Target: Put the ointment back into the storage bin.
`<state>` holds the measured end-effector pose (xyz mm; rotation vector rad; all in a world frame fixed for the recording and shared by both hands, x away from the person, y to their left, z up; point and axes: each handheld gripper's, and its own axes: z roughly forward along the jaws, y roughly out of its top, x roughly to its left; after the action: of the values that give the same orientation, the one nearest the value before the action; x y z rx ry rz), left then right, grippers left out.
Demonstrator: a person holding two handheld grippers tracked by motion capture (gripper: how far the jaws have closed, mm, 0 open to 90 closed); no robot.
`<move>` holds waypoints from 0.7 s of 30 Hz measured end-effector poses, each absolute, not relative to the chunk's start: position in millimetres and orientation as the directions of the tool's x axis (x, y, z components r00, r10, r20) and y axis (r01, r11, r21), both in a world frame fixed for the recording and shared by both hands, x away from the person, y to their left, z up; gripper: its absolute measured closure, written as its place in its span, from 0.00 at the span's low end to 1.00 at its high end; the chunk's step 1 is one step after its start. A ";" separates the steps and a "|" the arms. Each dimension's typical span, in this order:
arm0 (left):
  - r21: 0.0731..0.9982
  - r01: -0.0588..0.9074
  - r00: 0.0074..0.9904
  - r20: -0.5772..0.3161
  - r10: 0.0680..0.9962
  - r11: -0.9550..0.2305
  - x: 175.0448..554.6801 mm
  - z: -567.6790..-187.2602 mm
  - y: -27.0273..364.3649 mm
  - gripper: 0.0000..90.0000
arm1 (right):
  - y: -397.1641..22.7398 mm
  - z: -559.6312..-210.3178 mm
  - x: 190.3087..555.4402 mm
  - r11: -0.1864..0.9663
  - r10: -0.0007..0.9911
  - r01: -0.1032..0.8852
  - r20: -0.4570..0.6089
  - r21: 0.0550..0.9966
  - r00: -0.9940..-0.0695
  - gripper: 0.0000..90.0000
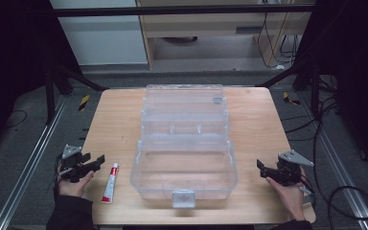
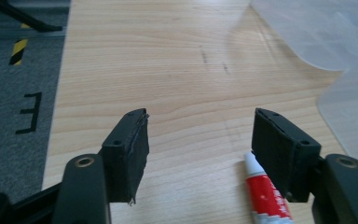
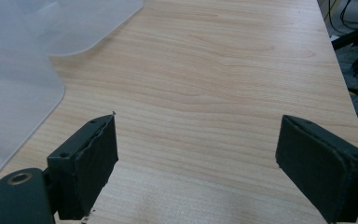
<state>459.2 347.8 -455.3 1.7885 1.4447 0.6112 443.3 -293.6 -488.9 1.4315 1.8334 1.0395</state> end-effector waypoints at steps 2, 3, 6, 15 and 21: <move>0.788 0.606 0.264 -0.073 0.962 -0.107 459.2 -452.2 345.0 0.36 | -291.2 -490.2 442.7 0.141 0.962 0.500 0.001 0.855 -0.272 0.15; 0.786 0.608 0.279 -0.081 0.957 -0.111 459.3 -446.5 342.7 0.35 | -290.5 -489.9 442.5 0.140 0.962 0.500 0.001 0.854 -0.272 0.16; 0.786 0.606 0.290 -0.077 0.954 -0.121 457.8 -436.8 341.2 0.34 | -291.0 -489.8 442.4 0.139 0.963 0.497 0.000 0.857 -0.269 0.16; 0.720 0.658 0.347 -0.032 0.937 -0.219 461.4 -393.0 340.8 0.33 | -293.1 -488.7 441.0 0.145 0.968 0.504 -0.016 0.852 -0.251 0.17; 0.663 0.704 0.359 -0.019 0.933 -0.257 466.3 -384.8 338.1 0.34 | -293.4 -490.5 442.2 0.151 0.967 0.517 -0.018 0.842 -0.253 0.17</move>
<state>466.3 338.1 -384.8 2.0439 1.4143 0.5131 442.2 -293.4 -490.5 1.4140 1.8496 0.9962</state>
